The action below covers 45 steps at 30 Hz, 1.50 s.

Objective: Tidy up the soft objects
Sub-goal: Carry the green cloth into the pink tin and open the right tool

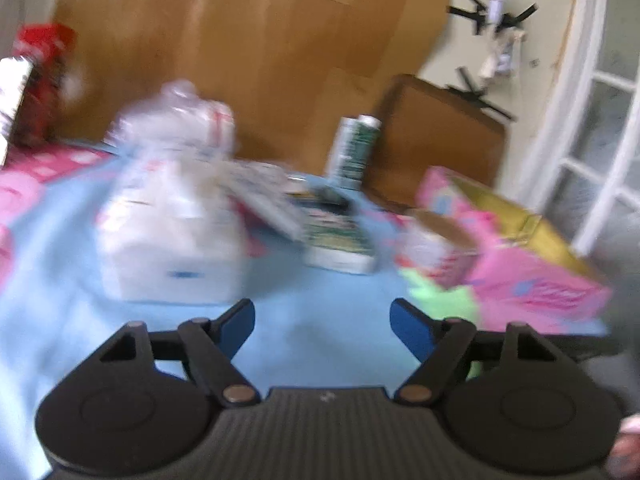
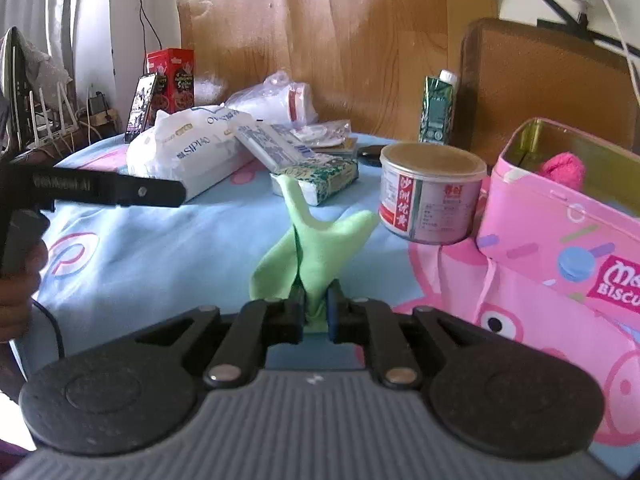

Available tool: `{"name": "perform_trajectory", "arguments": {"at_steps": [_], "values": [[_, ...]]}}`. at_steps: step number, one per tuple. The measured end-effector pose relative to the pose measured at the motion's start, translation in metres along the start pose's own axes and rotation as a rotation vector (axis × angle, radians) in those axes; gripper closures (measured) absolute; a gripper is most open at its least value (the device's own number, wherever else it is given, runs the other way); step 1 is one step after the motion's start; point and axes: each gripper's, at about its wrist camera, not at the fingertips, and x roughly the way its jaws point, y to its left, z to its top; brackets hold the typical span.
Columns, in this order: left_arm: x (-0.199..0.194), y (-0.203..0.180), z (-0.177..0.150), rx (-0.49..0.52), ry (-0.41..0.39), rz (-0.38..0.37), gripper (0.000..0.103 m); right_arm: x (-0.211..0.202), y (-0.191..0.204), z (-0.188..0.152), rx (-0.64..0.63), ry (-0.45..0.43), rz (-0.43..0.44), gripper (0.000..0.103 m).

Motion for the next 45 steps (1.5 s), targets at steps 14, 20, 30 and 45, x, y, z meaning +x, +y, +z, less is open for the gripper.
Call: {"name": "perform_trajectory", "arguments": {"at_steps": [14, 20, 30, 45], "values": [[0.065, -0.064, 0.000, 0.047, 0.242, -0.182, 0.084, 0.003, -0.008, 0.001, 0.017, 0.010, 0.035, 0.081], [0.068, -0.118, 0.034, 0.144, 0.174, -0.288, 0.084, -0.028, -0.029, 0.003, 0.070, -0.139, -0.062, 0.088], [0.153, -0.213, 0.073, 0.283, 0.161, -0.326, 0.081, -0.047, -0.121, 0.028, 0.158, -0.236, -0.328, 0.087], [0.113, -0.173, 0.063, 0.303, 0.046, -0.140, 0.054, -0.044, -0.178, 0.027, 0.330, -0.276, -0.520, 0.040]]}}
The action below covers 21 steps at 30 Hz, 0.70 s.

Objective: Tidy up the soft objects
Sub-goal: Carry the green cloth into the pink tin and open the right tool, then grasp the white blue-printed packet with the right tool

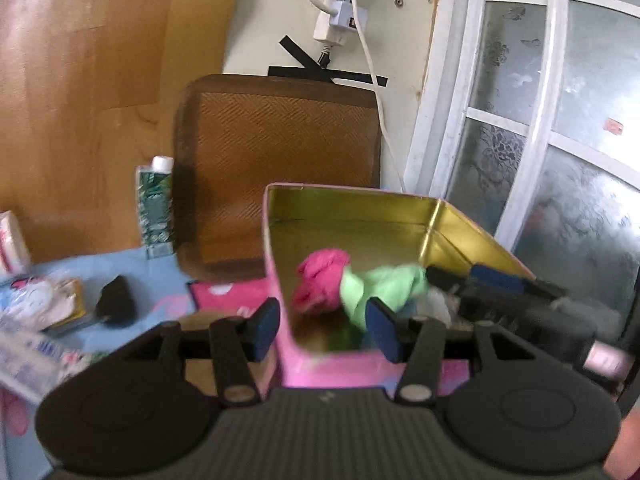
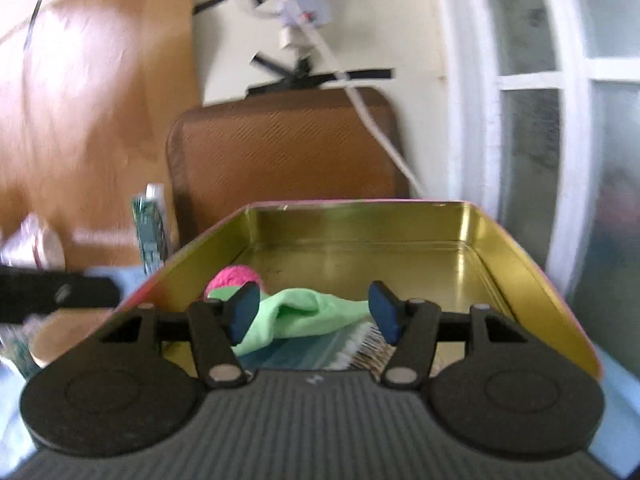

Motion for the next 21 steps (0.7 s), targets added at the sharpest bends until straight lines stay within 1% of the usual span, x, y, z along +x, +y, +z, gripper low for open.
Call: {"name": "perform_trajectory", "arguments": {"at_steps": [2, 4, 6, 8, 11, 13, 15, 16, 17, 19, 20, 21], "values": [[-0.018, 0.006, -0.014, 0.007, -0.004, -0.007, 0.054, -0.014, -0.001, -0.002, 0.050, -0.025, 0.019, 0.041], [-0.036, 0.015, -0.030, 0.011, -0.013, 0.010, 0.054, -0.034, 0.003, -0.010, 0.082, -0.052, 0.052, 0.041], [-0.052, 0.029, -0.046, -0.004, -0.017, 0.034, 0.054, -0.045, 0.015, -0.016, 0.078, -0.057, 0.103, 0.048], [-0.066, 0.049, -0.063, -0.036, -0.019, 0.087, 0.055, -0.044, 0.034, -0.018, 0.044, -0.030, 0.166, 0.065], [-0.082, 0.085, -0.080, -0.091, -0.011, 0.198, 0.055, -0.044, 0.071, -0.023, -0.029, 0.030, 0.291, 0.073], [-0.091, 0.108, -0.088, -0.122, -0.016, 0.281, 0.055, -0.040, 0.100, -0.025, -0.077, 0.070, 0.374, 0.073], [-0.101, 0.127, -0.095, -0.154, -0.030, 0.330, 0.055, -0.032, 0.127, -0.024, -0.128, 0.115, 0.457, 0.072], [-0.105, 0.134, -0.099, -0.171, -0.038, 0.338, 0.055, -0.027, 0.144, -0.024, -0.162, 0.132, 0.494, 0.072], [-0.109, 0.140, -0.103, -0.190, -0.047, 0.324, 0.055, -0.024, 0.159, -0.024, -0.194, 0.137, 0.513, 0.072], [-0.115, 0.146, -0.111, -0.222, -0.068, 0.310, 0.055, -0.012, 0.192, -0.026, -0.272, 0.143, 0.523, 0.072], [-0.119, 0.147, -0.112, -0.223, -0.090, 0.303, 0.055, -0.006, 0.205, -0.025, -0.297, 0.148, 0.523, 0.072], [-0.125, 0.145, -0.114, -0.217, -0.130, 0.299, 0.052, 0.000, 0.219, -0.023, -0.321, 0.152, 0.531, 0.071]]}}
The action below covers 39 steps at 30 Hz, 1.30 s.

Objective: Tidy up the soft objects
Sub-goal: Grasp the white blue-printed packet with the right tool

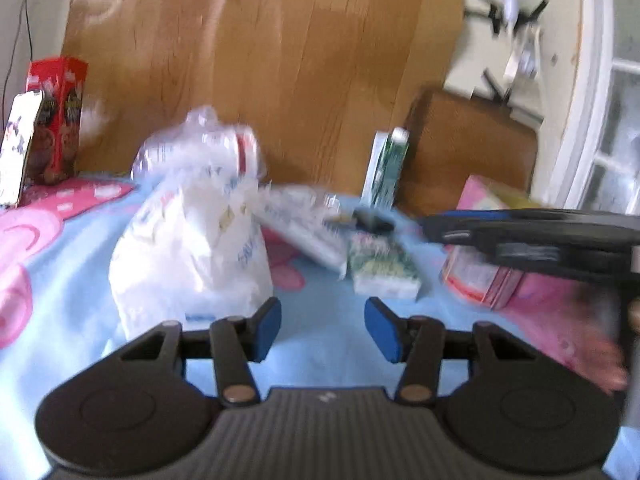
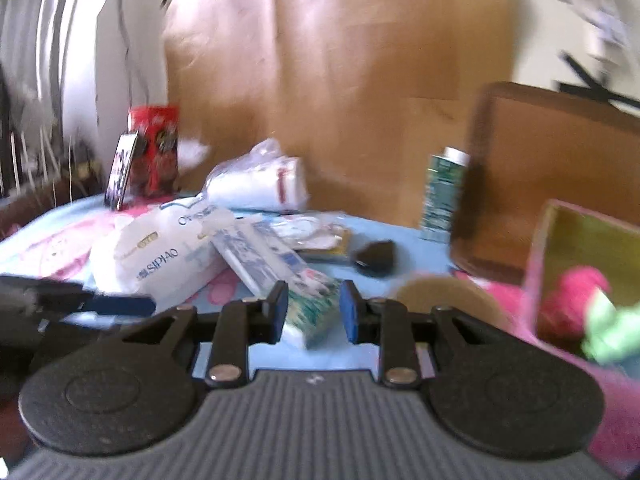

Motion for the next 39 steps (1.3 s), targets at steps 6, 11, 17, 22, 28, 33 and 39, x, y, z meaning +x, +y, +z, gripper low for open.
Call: {"name": "perform_trajectory", "arguments": {"at_steps": [6, 11, 17, 22, 28, 33, 39], "values": [[-0.012, 0.007, -0.002, -0.043, -0.094, -0.038, 0.051, 0.069, 0.031, 0.022, -0.213, 0.087, 0.096, 0.051], [-0.014, 0.020, -0.001, -0.112, -0.129, -0.075, 0.051, 0.101, 0.025, 0.029, -0.222, 0.171, 0.123, 0.051], [-0.015, 0.025, -0.001, -0.149, -0.151, -0.078, 0.051, 0.116, 0.038, 0.017, -0.290, 0.214, 0.118, 0.046], [-0.016, 0.026, -0.002, -0.153, -0.150, -0.072, 0.051, 0.112, 0.047, 0.010, -0.334, 0.132, 0.018, 0.074], [-0.016, 0.029, -0.002, -0.177, -0.151, -0.072, 0.051, 0.057, 0.023, 0.032, -0.156, 0.001, 0.014, 0.089], [-0.015, 0.028, -0.001, -0.164, -0.135, -0.073, 0.051, -0.010, -0.020, 0.023, 0.187, 0.018, 0.199, 0.088], [-0.008, 0.019, 0.000, -0.111, -0.088, -0.076, 0.049, -0.057, -0.057, -0.046, 0.551, 0.152, 0.345, 0.088]]}}
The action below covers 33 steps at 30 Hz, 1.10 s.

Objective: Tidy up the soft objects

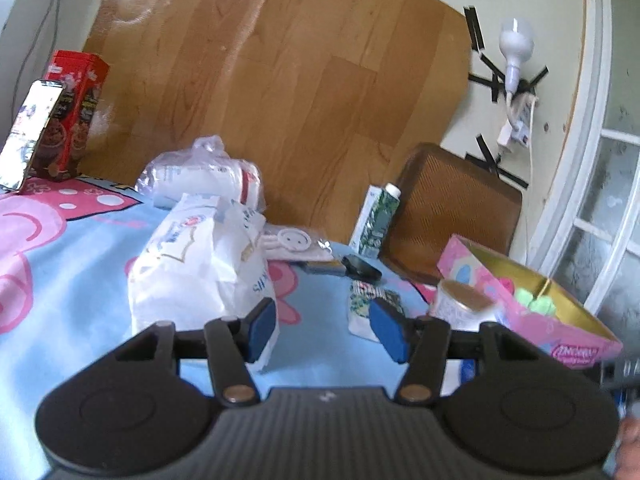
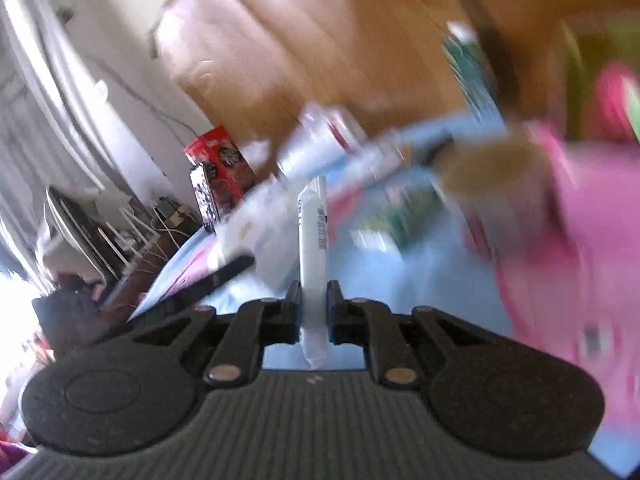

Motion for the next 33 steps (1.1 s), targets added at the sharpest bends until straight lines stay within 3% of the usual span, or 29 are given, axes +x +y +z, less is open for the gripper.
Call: {"name": "perform_trajectory", "arguments": {"at_steps": [5, 7, 11, 15, 22, 24, 25, 28, 33], "values": [[0.010, -0.011, 0.000, 0.056, 0.071, 0.004, 0.049, -0.023, -0.021, -0.030, 0.072, -0.040, -0.162, 0.067], [0.009, -0.019, 0.000, 0.070, 0.098, -0.003, 0.049, -0.031, -0.013, -0.034, -0.011, -0.079, -0.220, 0.063], [0.010, -0.043, -0.005, 0.078, 0.163, -0.087, 0.049, -0.037, 0.014, -0.046, -0.263, -0.133, -0.301, 0.035], [0.029, -0.070, -0.011, 0.115, 0.276, -0.153, 0.049, -0.035, 0.017, -0.058, -0.380, -0.098, -0.319, 0.035], [0.053, -0.098, -0.031, 0.164, 0.417, -0.233, 0.054, -0.022, 0.013, -0.063, -0.453, -0.053, -0.327, 0.029], [0.052, -0.109, -0.036, 0.213, 0.395, -0.221, 0.056, -0.016, 0.014, -0.065, -0.450, -0.015, -0.310, 0.030], [0.052, -0.112, -0.037, 0.221, 0.390, -0.210, 0.056, -0.013, 0.015, -0.068, -0.469, -0.022, -0.313, 0.035], [0.051, -0.116, -0.029, 0.192, 0.384, -0.208, 0.061, -0.010, 0.025, -0.077, -0.534, -0.049, -0.358, 0.043], [0.046, -0.158, 0.004, 0.258, 0.264, -0.289, 0.062, -0.044, 0.022, -0.062, -0.496, -0.202, -0.357, 0.046]]}}
